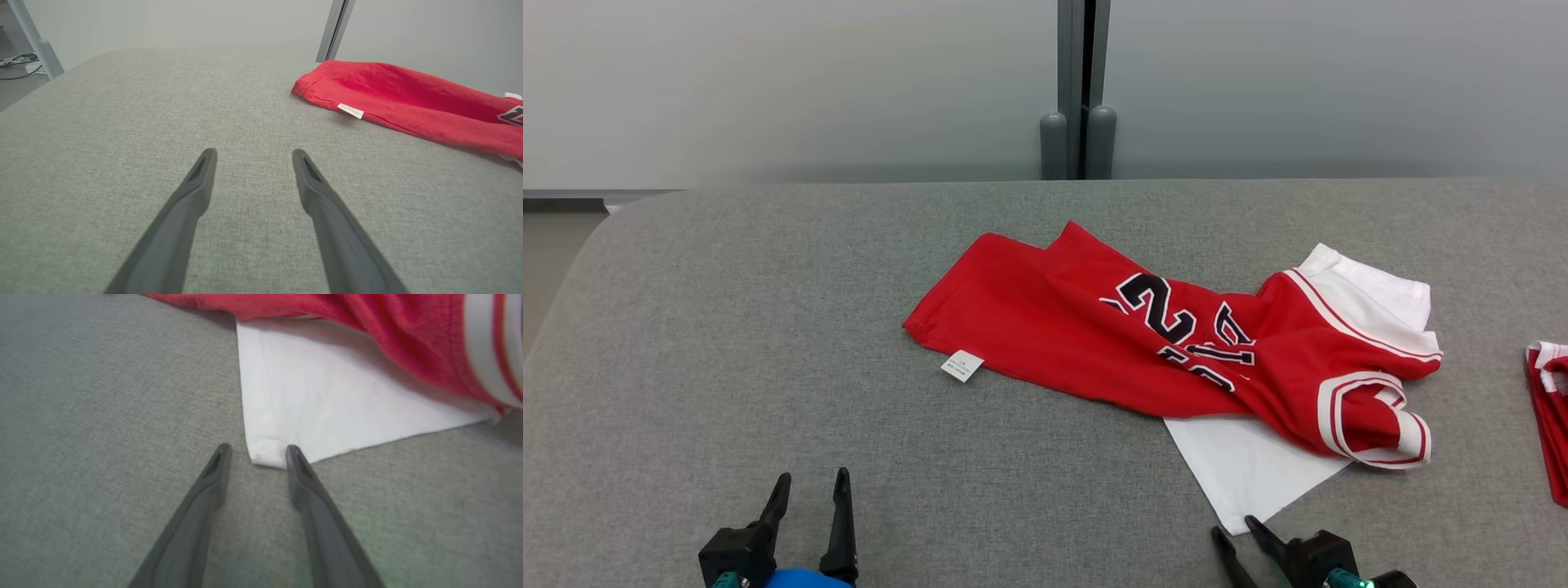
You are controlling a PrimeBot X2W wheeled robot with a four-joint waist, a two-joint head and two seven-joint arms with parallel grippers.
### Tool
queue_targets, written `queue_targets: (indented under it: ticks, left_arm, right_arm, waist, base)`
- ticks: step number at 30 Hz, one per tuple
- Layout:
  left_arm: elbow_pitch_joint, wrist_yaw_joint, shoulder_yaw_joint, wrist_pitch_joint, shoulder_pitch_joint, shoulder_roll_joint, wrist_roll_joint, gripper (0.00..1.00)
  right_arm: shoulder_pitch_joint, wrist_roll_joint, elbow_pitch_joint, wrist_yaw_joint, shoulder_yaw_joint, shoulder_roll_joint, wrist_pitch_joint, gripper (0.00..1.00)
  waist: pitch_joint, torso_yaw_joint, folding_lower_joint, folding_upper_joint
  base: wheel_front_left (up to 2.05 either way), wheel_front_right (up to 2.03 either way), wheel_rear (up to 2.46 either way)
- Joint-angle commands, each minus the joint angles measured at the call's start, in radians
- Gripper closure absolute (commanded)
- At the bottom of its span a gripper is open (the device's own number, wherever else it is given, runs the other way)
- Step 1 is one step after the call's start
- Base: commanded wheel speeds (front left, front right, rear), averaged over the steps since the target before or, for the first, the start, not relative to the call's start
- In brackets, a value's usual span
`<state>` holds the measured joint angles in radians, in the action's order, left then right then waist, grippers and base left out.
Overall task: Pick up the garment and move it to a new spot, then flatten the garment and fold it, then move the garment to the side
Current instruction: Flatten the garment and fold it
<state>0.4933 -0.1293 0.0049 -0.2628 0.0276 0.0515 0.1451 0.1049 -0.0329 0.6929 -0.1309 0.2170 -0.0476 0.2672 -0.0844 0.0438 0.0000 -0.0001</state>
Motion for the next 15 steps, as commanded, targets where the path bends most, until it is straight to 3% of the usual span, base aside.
queue_targets:
  ticks: [1,2,8,15]
  left_arm:
    - [0.001,-0.002,0.002,-0.003,0.018,0.000,0.003,0.00]
    - [-0.001,-0.002,0.000,-0.003,0.022,0.000,0.005,0.00]
    - [-0.005,-0.002,-0.002,-0.003,0.023,0.000,0.011,0.00]
    - [-0.020,-0.002,-0.011,-0.003,0.025,0.001,0.024,0.00]
  right_arm:
    - [0.003,0.004,0.024,0.000,-0.006,-0.006,-0.006,0.74]
    - [0.012,0.022,0.042,0.000,-0.013,-0.006,-0.010,1.00]
    - [0.027,0.083,0.062,0.000,-0.030,-0.004,-0.014,1.00]
    - [-0.012,0.169,-0.036,0.001,-0.143,-0.008,-0.005,1.00]
  waist:
    - [-0.003,0.001,0.0000,0.0001]
    - [-0.008,0.001,0.0000,0.0001]
    - [-0.015,-0.004,0.0000,0.0001]
    - [-0.016,-0.050,0.0000,0.0001]
  base:
    - [0.00,0.00,0.00]
    - [0.00,0.00,0.00]
    - [0.00,0.00,0.00]
    - [0.00,0.00,0.00]
